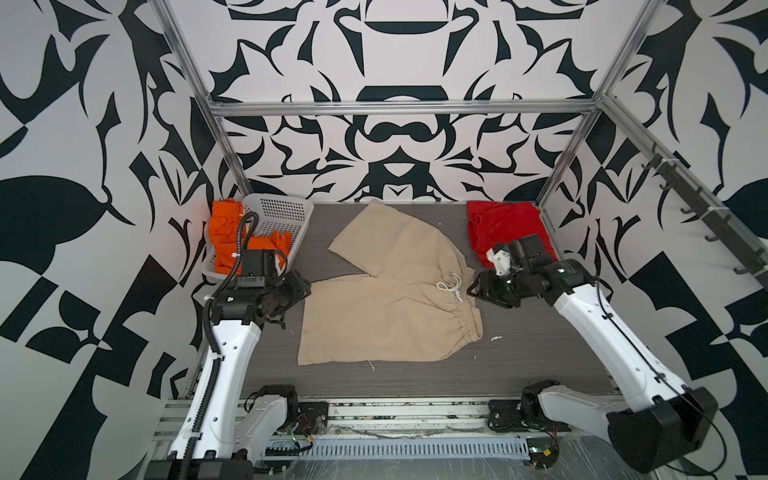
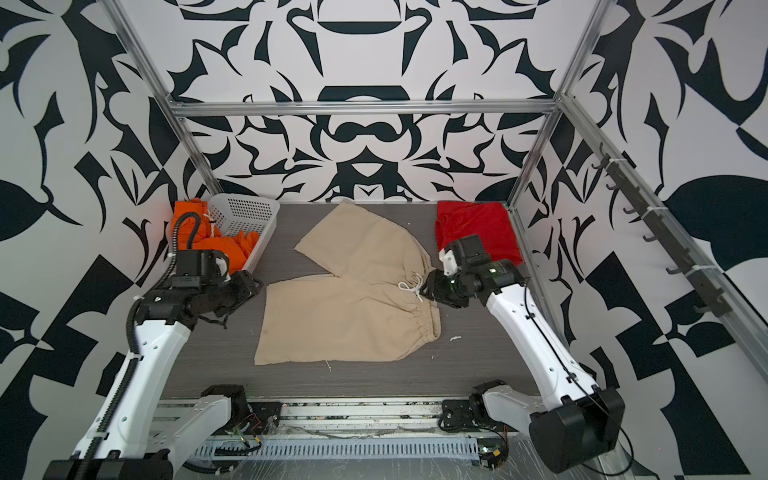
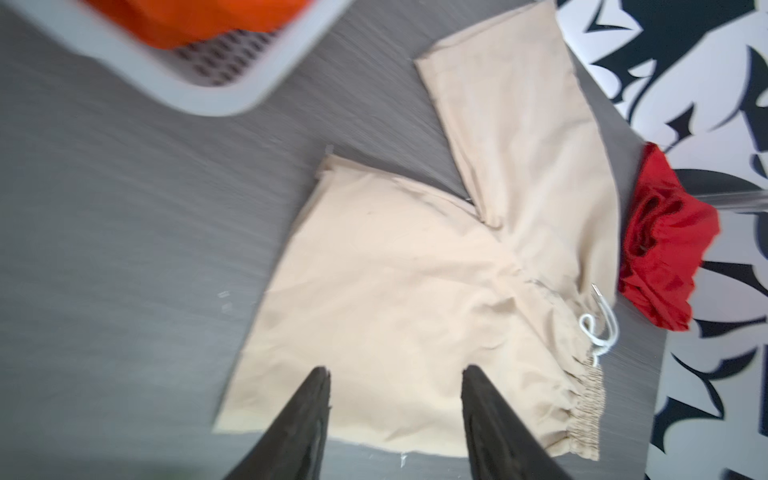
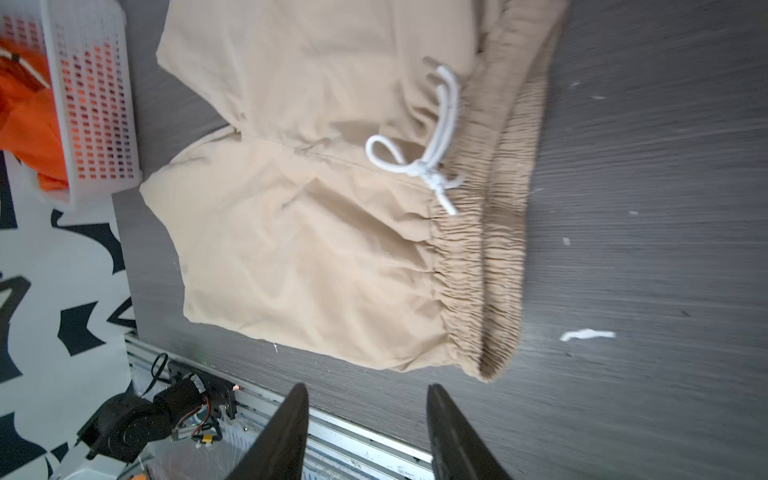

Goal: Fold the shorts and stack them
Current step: 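Lay the stretched beige shorts flat on the table with both grippers, then press and smooth the flat beige shorts with both grippers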

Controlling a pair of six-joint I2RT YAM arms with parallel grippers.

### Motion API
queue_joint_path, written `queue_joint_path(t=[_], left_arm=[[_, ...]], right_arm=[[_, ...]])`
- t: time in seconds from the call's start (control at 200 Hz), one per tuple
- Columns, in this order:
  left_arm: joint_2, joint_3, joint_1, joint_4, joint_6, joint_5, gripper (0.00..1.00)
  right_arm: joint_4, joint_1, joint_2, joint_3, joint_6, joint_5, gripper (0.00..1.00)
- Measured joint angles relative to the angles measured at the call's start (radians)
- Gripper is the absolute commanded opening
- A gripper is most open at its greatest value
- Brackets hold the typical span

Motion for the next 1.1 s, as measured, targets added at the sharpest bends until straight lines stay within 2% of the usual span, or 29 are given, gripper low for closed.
queue_joint_path(t=[0.085,0.185,0.385,0.615,0.76,0.875,0.975,1.1], left_arm=[[0.080,-0.050,-0.097,0.107,-0.049,0.010,0.53],[0.193,-0.106,-0.160,0.223,-0.101,0.023,0.53],[0.307,-0.226,-0.166,0.376,-0.178,0.000,0.53],[0.306,-0.352,-0.159,0.438,-0.259,-0.019,0.56],[0.164,-0.372,-0.159,0.425,-0.295,-0.027,0.58],[0.057,-0.341,-0.157,0.426,-0.296,-0.035,0.56],[0.090,-0.264,-0.155,0.438,-0.280,-0.017,0.51],[0.224,-0.173,-0.164,0.486,-0.264,0.034,0.49]], right_arm=[[0.126,0.063,0.086,-0.075,0.029,-0.010,0.46],[0.246,0.078,0.186,-0.180,0.061,-0.013,0.45],[0.345,0.077,0.256,-0.312,0.078,0.006,0.45],[0.316,0.052,0.230,-0.400,0.077,0.068,0.46],[0.155,0.039,0.164,-0.373,0.061,0.190,0.48],[0.076,0.044,0.129,-0.244,0.041,0.222,0.48],[0.129,0.089,0.136,-0.127,0.035,0.205,0.47],[0.261,0.166,0.214,-0.056,0.042,0.149,0.47]])
